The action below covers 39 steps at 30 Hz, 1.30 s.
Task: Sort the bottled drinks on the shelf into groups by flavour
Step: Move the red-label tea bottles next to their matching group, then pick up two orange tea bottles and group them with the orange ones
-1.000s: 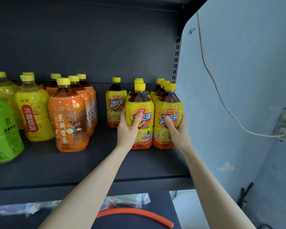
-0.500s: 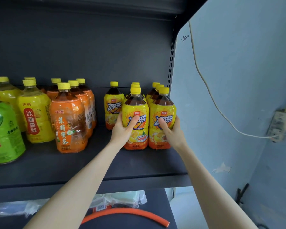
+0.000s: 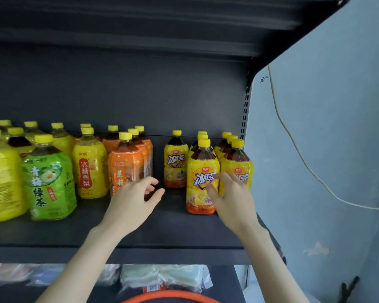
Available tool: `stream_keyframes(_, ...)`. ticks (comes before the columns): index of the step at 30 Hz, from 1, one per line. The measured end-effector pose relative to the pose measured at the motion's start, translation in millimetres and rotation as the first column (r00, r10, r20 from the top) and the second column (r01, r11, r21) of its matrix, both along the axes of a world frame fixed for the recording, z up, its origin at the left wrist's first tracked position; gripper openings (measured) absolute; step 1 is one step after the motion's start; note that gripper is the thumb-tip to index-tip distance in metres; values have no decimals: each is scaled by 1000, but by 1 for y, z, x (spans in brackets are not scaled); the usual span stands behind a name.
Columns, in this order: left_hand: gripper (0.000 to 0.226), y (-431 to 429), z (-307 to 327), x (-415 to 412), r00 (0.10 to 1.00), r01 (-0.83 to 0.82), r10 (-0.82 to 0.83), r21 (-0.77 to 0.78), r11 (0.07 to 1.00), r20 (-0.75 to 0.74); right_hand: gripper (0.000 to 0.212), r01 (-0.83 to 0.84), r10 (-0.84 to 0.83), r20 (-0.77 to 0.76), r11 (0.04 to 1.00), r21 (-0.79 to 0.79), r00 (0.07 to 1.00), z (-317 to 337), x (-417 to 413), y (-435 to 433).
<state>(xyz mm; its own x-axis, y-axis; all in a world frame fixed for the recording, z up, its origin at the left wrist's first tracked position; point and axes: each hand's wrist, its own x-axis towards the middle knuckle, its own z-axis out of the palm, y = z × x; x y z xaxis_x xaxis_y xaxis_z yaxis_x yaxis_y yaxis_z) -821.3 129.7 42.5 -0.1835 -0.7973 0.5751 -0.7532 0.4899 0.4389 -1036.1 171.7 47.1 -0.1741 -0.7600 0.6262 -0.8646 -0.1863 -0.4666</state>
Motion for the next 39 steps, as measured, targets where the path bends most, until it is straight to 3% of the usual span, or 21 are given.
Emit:
stream_keyframes(9,42,61,19,164,986,-135,148,-139,981,83,38,-227,221,-72,969,-94,973,17,160,21)
stream_keyframes(13,55,91,-2,268,972,-189,200,-90,978,127,36,-275,272,-59,960,-47,960,-15,259,34)
stream_keyframes(18,45,111,-22,396,948,-271,273,-34,962,165,36,-345,347,-42,938,43,937,-42,384,36)
stream_keyframes(21,57,115,-19,457,940,-283,283,-24,959,189,37,-390,394,-52,918,64,918,-40,445,32)
stream_keyframes(30,38,59,-8,598,948,-307,310,-50,950,76,33,-449,448,-15,893,-24,894,-18,588,-31)
stream_keyframes(35,61,12,-14,668,950,-299,305,-88,950,63,36,-445,446,16,895,-38,895,-20,665,-85)
stream_keyframes(39,62,-18,-9,740,935,-337,346,-118,934,73,37,-481,481,-3,876,-31,877,-13,745,-124)
